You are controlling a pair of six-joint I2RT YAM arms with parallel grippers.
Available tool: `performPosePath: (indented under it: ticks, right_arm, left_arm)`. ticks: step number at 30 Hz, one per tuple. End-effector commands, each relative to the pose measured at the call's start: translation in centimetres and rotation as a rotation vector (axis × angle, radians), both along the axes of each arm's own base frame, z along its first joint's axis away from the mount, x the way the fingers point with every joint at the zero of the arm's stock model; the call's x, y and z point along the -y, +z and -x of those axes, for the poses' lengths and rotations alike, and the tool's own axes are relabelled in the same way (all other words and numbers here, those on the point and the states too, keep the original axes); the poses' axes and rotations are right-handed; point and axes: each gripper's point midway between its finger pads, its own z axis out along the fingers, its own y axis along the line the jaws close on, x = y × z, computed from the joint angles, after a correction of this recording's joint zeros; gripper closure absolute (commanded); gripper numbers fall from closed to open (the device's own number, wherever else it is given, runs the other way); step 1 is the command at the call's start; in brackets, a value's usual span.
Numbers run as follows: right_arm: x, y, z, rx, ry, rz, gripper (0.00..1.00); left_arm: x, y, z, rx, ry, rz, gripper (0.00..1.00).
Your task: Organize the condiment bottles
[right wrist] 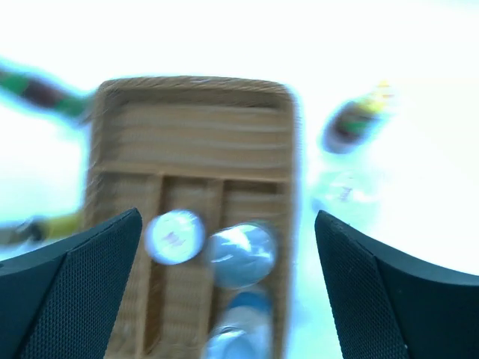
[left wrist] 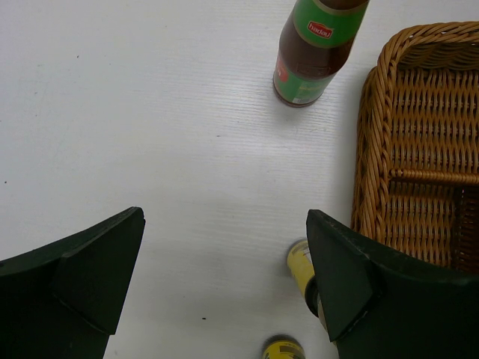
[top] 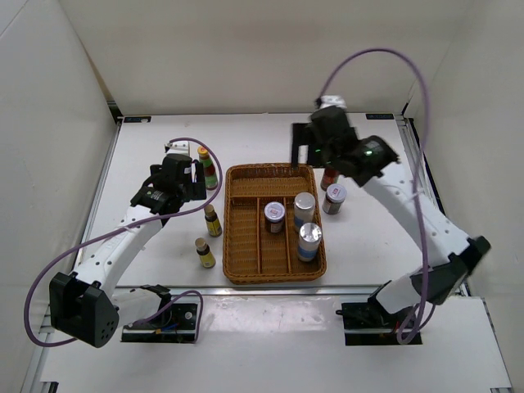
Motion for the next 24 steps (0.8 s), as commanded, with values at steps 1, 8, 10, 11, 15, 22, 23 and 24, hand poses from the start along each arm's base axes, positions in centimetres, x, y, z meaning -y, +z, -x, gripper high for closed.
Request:
performPosePath:
  ticks: [1, 8, 10, 11, 15, 22, 23, 24]
  right_arm:
    - [5.8, -4.1, -0.9, -0.130, -0.098, 0.038, 0.01]
    - [10.2, -10.1, -1.1, -0.252, -0.172, 0.060, 0.01]
    - [11.3, -12.6, -1.1, -0.306, -0.196, 0.056, 0.01]
    - [11.8, -13.4, -1.7, -0.318, -0.213, 0.046, 0.01]
    - [12.6, -16.3, -2.5, -0.360, -0.239, 0.041, 0.01]
    - [12.3, -20.6, -4.1, -0.455, -0.225, 0.063, 0.03]
    - [12.2, -21.3, -4.4, -0.464, -0.226, 0.067, 0.04]
    - [12.2, -21.3, -4.4, -0.464, -0.226, 0.067, 0.04]
  left_arm:
    - [0.0, 1.4, -0.6, 0.041, 0.005, 0.012, 0.00]
    - [0.2, 1.4, -0.6, 0.039, -0.002, 0.017, 0.00]
    - [0.2, 1.1, -0.7, 0.030, -0.002, 0.014, 0.00]
    - [0.2, 1.1, -0.7, 0.030, -0.002, 0.014, 0.00]
    - [0.2, 1.1, -0.7, 0.030, -0.002, 0.014, 0.00]
    - [0.2, 1.1, -0.7, 0.030, -0.002, 0.014, 0.00]
    - [0.2, 1.1, -0.7, 0.030, -0.002, 0.014, 0.00]
    - [0.2, 1.1, -0.7, 0.030, -0.002, 0.014, 0.00]
